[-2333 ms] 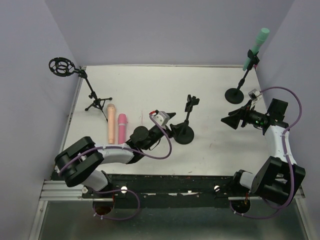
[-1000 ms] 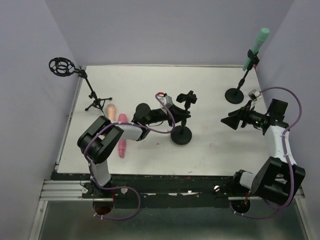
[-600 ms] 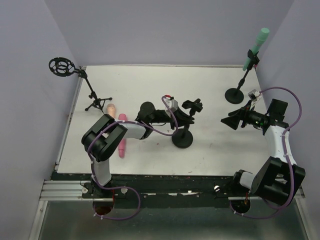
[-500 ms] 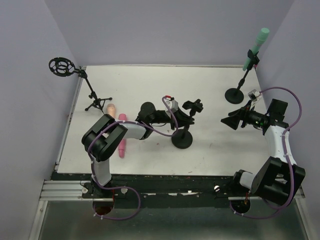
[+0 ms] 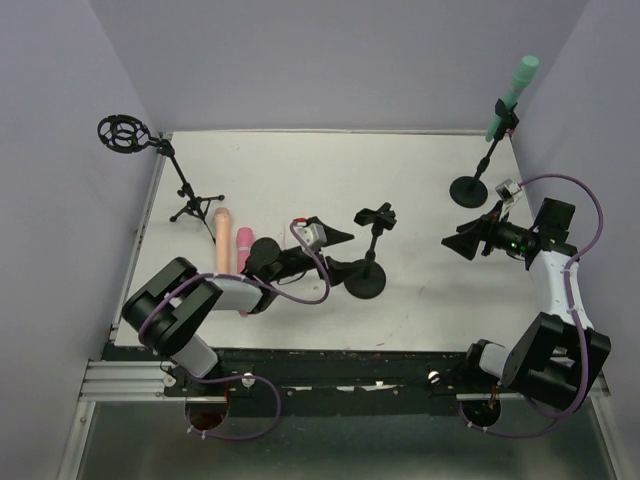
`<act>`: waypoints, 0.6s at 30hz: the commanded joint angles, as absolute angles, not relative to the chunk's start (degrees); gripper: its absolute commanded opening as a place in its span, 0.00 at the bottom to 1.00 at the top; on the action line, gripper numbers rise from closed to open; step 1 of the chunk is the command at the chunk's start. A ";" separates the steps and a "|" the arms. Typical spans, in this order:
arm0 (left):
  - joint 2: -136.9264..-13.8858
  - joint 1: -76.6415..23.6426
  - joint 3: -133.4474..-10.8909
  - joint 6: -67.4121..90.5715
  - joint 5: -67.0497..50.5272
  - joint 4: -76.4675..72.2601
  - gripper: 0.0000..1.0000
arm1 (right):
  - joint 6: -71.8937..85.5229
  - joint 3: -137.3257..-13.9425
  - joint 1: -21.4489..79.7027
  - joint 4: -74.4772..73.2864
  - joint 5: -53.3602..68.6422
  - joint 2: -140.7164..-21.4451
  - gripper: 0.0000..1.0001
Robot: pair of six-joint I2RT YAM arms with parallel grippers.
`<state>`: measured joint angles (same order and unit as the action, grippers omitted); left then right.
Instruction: Attach the microphones to the stand
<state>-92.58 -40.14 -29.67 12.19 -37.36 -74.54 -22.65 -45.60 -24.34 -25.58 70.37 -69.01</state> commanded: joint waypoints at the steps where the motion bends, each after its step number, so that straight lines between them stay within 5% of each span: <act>1: -81.16 -40.08 -20.06 17.56 -18.50 -76.93 0.99 | -24.34 -47.11 -24.35 -27.51 69.52 -68.64 0.90; 8: -55.30 -37.36 -33.37 31.46 12.29 2.37 0.99 | -24.26 -47.72 -24.35 -27.95 70.31 -68.47 0.90; 18: -68.10 -17.23 -49.99 24.62 -4.22 30.05 0.96 | -24.34 -47.64 -24.35 -28.13 69.87 -67.50 0.90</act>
<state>-60.05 -21.08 -45.82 28.25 -0.34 10.96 -23.62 -46.24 -24.34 -26.74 69.95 -68.86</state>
